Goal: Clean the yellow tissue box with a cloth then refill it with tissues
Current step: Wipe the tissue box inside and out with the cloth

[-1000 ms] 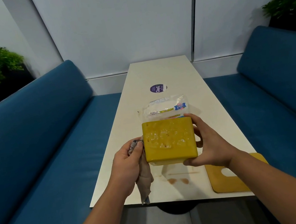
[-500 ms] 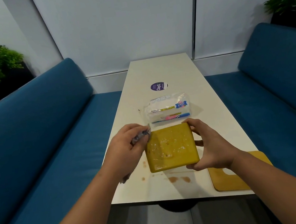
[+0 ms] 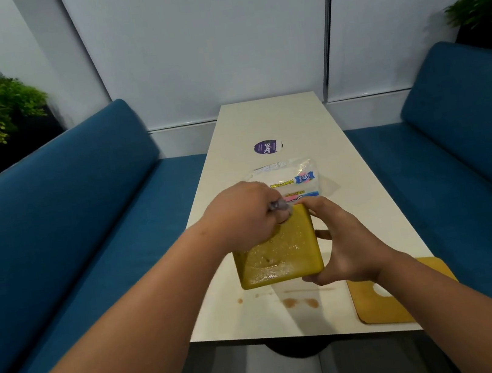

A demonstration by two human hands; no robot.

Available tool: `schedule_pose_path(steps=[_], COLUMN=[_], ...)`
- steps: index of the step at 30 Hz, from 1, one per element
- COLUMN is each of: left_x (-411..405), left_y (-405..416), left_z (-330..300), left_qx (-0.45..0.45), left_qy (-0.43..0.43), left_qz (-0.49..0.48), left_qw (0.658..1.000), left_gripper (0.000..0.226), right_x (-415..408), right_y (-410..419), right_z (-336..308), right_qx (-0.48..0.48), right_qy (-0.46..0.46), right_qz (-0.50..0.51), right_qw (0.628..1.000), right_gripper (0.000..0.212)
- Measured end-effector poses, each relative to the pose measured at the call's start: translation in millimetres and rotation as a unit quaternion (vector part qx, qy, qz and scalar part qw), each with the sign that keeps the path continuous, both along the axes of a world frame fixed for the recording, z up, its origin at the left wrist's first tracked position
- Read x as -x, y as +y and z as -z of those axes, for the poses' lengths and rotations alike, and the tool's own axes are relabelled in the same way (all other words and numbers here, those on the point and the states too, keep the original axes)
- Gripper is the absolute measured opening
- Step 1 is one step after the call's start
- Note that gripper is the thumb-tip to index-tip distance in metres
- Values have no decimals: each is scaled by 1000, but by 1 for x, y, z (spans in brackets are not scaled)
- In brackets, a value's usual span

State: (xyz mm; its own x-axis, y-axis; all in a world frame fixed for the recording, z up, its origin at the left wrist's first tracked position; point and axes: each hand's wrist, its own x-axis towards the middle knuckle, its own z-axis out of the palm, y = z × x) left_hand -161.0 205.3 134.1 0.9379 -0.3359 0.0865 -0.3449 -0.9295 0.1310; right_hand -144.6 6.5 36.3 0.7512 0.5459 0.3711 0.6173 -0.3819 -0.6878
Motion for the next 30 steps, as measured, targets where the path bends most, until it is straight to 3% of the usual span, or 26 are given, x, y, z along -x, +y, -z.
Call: schedule_pose_path(steps=[4,6,11,16,21,25,30], left_x=[3,3,-8,-6,12,22,34], left_y=[30,22,-17,31,65,65,59], left_z=[-4,-5,-6,2,40,60,72], left_qx=[32,29,11,-9,162,196,166], left_qy=[91,91,26,13,-157,-174,-169], left_qz=[-42,-34,-15,-33,-29,9,65], left_qw=[994,995,999,999,974,965,969], left_gripper=[30,29,34,30,23,27,21], right_x=[-1,-1,-1,-4,-6,-8,-10], right_y=[-6,-3,3,-12,-20,-17,-19], right_z=[-1,-1,-3,-3,-3,-3,-2], right_qx=[36,55,34,19,8,0,-20], right_qy=[-16,-22,-24,-21,-9,1,31], right_qz=[2,-1,6,23,41,39,42], right_qw=[999,998,999,999,999,999,998], right_gripper=[107,108,113,106,105,106,112])
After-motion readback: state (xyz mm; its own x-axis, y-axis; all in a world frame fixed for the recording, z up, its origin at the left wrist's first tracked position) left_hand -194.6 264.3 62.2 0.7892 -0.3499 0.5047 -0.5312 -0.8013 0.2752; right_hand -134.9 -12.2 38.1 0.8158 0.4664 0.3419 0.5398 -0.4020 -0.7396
